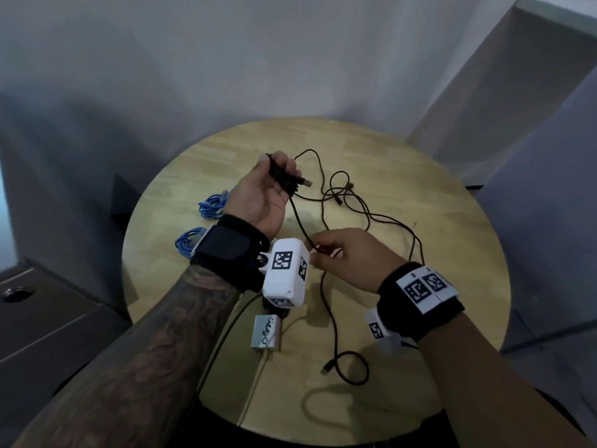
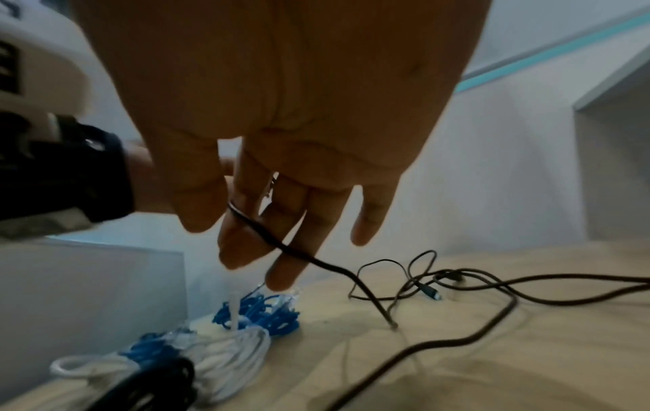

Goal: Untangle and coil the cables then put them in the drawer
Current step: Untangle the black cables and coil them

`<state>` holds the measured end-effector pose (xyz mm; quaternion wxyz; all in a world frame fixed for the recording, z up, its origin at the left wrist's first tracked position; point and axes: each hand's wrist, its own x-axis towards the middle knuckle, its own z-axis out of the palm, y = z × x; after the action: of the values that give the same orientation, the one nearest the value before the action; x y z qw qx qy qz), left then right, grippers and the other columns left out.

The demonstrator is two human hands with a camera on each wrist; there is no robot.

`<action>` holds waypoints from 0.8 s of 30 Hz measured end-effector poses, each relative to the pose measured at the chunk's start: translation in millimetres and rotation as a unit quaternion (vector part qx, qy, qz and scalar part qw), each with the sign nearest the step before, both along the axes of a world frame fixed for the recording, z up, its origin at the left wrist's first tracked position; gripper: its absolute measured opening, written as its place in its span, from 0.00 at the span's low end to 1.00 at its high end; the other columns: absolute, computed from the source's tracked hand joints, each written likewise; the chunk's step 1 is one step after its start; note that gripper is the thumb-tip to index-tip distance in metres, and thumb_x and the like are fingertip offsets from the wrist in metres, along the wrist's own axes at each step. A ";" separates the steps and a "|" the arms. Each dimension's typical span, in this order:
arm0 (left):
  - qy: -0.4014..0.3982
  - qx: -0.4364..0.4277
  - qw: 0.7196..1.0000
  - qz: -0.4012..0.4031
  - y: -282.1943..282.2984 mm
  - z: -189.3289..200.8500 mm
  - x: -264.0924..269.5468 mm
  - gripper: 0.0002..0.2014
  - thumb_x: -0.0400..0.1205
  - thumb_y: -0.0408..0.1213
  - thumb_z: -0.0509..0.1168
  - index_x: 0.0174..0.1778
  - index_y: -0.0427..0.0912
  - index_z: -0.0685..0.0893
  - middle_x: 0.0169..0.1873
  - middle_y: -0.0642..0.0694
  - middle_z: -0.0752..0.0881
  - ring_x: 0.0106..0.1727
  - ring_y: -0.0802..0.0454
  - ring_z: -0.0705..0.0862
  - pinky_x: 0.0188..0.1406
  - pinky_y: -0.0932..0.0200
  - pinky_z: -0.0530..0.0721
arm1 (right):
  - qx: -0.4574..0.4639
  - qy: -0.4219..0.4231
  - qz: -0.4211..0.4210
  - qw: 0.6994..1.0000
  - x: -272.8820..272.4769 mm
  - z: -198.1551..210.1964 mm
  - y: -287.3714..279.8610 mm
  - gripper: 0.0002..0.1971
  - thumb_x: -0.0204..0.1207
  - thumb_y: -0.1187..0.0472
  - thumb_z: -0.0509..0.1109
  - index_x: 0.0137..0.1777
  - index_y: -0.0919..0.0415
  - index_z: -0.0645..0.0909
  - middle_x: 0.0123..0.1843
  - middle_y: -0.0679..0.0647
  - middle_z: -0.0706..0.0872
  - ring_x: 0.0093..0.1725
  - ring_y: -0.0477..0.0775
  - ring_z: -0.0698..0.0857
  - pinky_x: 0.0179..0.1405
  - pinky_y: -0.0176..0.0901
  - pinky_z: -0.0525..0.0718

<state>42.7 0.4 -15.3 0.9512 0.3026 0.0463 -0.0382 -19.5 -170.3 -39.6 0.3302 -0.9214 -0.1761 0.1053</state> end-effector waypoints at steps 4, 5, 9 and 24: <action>-0.044 0.185 0.980 0.057 -3.7 -12.9 3.2 0.11 0.89 0.30 0.56 0.46 0.31 0.81 0.36 0.40 0.83 0.35 0.47 0.86 0.42 0.55 0.88 | 0.059 -0.121 -0.052 0.990 -1.0 9.7 4.7 0.12 0.82 0.58 0.68 0.61 0.52 0.88 0.52 0.44 0.90 0.47 0.40 0.84 0.50 0.38 0.81; -0.067 0.245 0.965 0.062 -4.8 -14.1 1.5 0.11 0.88 0.29 0.57 0.46 0.30 0.83 0.35 0.40 0.84 0.35 0.47 0.86 0.44 0.54 0.88 | 0.101 -0.140 -0.070 0.982 -0.3 12.5 5.3 0.12 0.81 0.61 0.68 0.62 0.55 0.88 0.52 0.45 0.90 0.46 0.40 0.84 0.50 0.37 0.81; -0.164 0.516 0.841 0.014 -10.2 -14.9 -9.1 0.12 0.88 0.30 0.59 0.44 0.30 0.85 0.30 0.46 0.86 0.31 0.62 0.85 0.38 0.68 0.82 | 0.301 -0.127 -0.129 0.936 6.2 25.8 3.1 0.13 0.82 0.72 0.66 0.60 0.59 0.86 0.49 0.44 0.89 0.44 0.40 0.87 0.46 0.36 0.84; -0.079 0.477 0.872 -0.075 -8.8 -15.7 -9.0 0.17 0.90 0.37 0.56 0.39 0.35 0.82 0.21 0.53 0.72 0.23 0.56 0.69 0.37 0.54 0.79 | -0.310 0.168 -0.129 0.927 8.7 -16.1 -57.2 0.48 0.62 0.29 0.76 0.80 0.46 0.65 0.74 0.51 0.73 0.68 0.58 0.79 0.62 0.54 0.82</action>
<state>33.7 -8.5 -31.0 0.6857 0.7244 -0.0396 -0.0586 -10.8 -227.5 -55.6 0.0639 -0.9613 0.0434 0.2645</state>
